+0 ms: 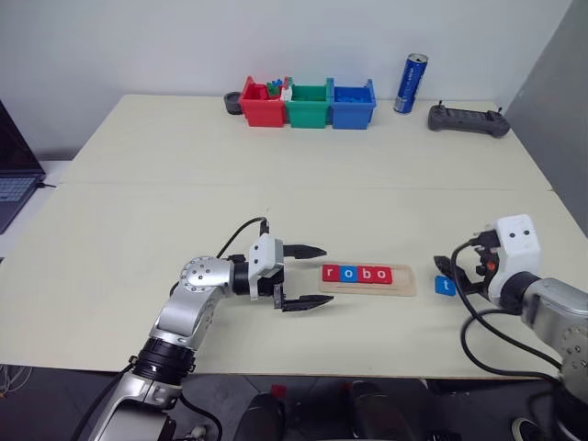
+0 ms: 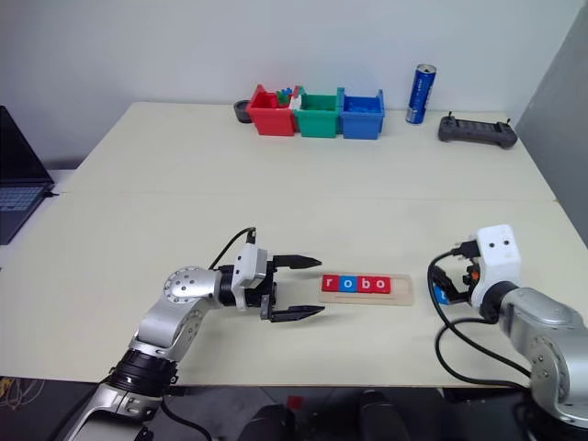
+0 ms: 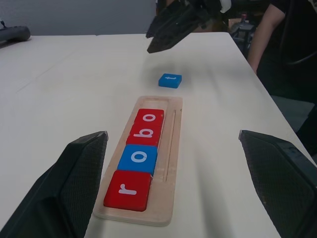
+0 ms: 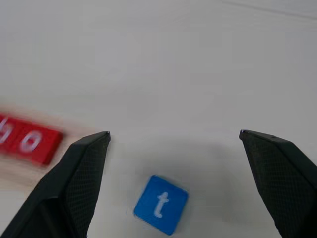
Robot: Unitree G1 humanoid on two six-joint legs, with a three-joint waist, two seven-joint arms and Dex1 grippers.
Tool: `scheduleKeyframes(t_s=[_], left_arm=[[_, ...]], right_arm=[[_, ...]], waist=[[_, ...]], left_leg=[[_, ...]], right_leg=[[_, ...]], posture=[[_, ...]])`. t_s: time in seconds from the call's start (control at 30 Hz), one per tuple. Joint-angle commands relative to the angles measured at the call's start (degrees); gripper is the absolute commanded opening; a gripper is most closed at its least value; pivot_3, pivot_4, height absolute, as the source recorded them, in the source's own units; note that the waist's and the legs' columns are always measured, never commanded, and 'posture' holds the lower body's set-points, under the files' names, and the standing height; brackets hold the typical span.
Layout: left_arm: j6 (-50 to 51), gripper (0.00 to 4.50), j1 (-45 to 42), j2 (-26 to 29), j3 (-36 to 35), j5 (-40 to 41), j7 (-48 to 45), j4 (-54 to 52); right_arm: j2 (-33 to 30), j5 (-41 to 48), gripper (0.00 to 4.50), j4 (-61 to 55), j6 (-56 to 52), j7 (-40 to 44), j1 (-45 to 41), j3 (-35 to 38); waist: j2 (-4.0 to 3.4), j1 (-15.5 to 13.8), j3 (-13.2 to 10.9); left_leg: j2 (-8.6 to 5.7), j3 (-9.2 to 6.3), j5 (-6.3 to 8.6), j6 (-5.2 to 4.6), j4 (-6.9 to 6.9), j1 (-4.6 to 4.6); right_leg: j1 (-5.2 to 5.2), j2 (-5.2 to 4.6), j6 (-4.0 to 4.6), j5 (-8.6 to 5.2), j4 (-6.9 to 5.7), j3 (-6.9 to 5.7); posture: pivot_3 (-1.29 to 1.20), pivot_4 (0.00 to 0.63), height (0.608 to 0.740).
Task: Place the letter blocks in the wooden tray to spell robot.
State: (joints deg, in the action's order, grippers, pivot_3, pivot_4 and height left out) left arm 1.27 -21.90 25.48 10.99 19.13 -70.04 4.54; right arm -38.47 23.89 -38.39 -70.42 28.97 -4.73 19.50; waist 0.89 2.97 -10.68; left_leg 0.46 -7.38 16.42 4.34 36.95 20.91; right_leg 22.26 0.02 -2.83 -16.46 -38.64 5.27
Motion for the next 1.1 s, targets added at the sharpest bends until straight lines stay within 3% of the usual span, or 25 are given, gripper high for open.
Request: scheduleKeyframes(t_s=[0.03, 0.1, 0.17, 0.33, 0.5, 0.93, 1.03, 1.1], left_arm=[[-1.3, 4.50, -1.2, -0.4, -0.1, 0.1, -0.5, 0.0], [-1.5, 4.50, -1.1, -0.4, -0.2, 0.1, -0.8, 0.1], [-1.7, 4.50, -0.9, -0.4, -0.1, 0.1, -1.0, 0.0], [-1.7, 4.50, -0.8, -0.3, -0.4, -0.1, -1.0, -0.3], [-1.6, 4.50, -0.4, 0.1, -0.6, 0.0, -0.9, -0.9], [-0.9, 4.50, -0.4, 0.7, -0.7, 0.7, -1.4, -2.0], [-0.8, 4.50, -0.8, 0.9, -0.8, 0.8, -1.6, -1.8], [-0.7, 4.50, -1.0, 0.9, -0.9, 0.8, -1.6, -1.7]], right_arm=[[-6.7, -2.1, 4.46, 11.1, 23.8, 16.2, 4.8, -0.3], [-10.7, -4.9, 4.46, 18.5, 42.2, 26.6, 7.1, -2.0], [-13.0, -6.5, 4.46, 26.5, 53.3, 32.6, 6.3, -3.4], [-16.0, -8.0, 4.46, 39.7, 66.5, 41.8, 0.2, -8.1], [-16.1, -8.8, 4.46, 46.2, 70.6, 46.5, -4.0, -12.4], [-13.2, -11.9, 4.46, 59.0, 74.2, 46.9, -11.2, -18.5], [-12.8, -12.0, 3.86, 60.3, 74.6, 47.2, -11.8, -18.8], [-12.6, -12.1, 3.20, 60.7, 74.9, 47.1, -12.0, -18.9]], waist=[[0.05, -0.1, 0.0], [0.07, -0.1, 0.0], [0.12, 0.3, -0.1], [0.14, 0.7, -0.1], [0.15, 0.4, -0.1], [0.14, 0.2, -0.1], [0.14, 0.2, -0.1], [0.14, 0.2, -0.1]], left_leg=[[-0.01, 0.03, 0.00, 0.00, 0.01, 0.01], [-0.05, 0.15, 0.00, -0.01, 0.01, 0.00], [-0.05, 0.20, 0.01, -0.01, 0.02, -0.02], [0.00, 0.29, 0.00, -0.01, 0.05, -0.13], [0.00, 0.25, 0.00, 0.00, 0.07, -0.12], [-0.03, 0.23, 0.00, 0.00, 0.08, -0.12], [-0.03, 0.22, 0.00, 0.00, 0.08, -0.12], [-0.03, 0.23, 0.00, 0.00, 0.09, -0.12]], right_leg=[[-0.01, 0.00, -0.02, 0.01, 0.05, 0.01], [-0.01, -0.08, -0.05, 0.03, 0.06, 0.11], [-0.01, -0.08, -0.07, 0.04, 0.06, 0.14], [-0.02, -0.03, -0.07, 0.05, -0.06, 0.26], [-0.01, -0.04, -0.06, 0.05, -0.09, 0.25], [-0.01, -0.09, -0.05, 0.06, -0.11, 0.24], [0.00, -0.08, -0.05, 0.06, -0.15, 0.23], [0.00, -0.08, -0.05, 0.06, -0.15, 0.24]], posture=[[0.00, 0.150, 0.740], [0.00, 0.150, 0.740], [0.00, 0.150, 0.740], [0.00, 0.150, 0.740], [0.00, 0.150, 0.740], [0.00, 0.150, 0.740], [0.00, 0.150, 0.740], [0.00, 0.150, 0.740]])
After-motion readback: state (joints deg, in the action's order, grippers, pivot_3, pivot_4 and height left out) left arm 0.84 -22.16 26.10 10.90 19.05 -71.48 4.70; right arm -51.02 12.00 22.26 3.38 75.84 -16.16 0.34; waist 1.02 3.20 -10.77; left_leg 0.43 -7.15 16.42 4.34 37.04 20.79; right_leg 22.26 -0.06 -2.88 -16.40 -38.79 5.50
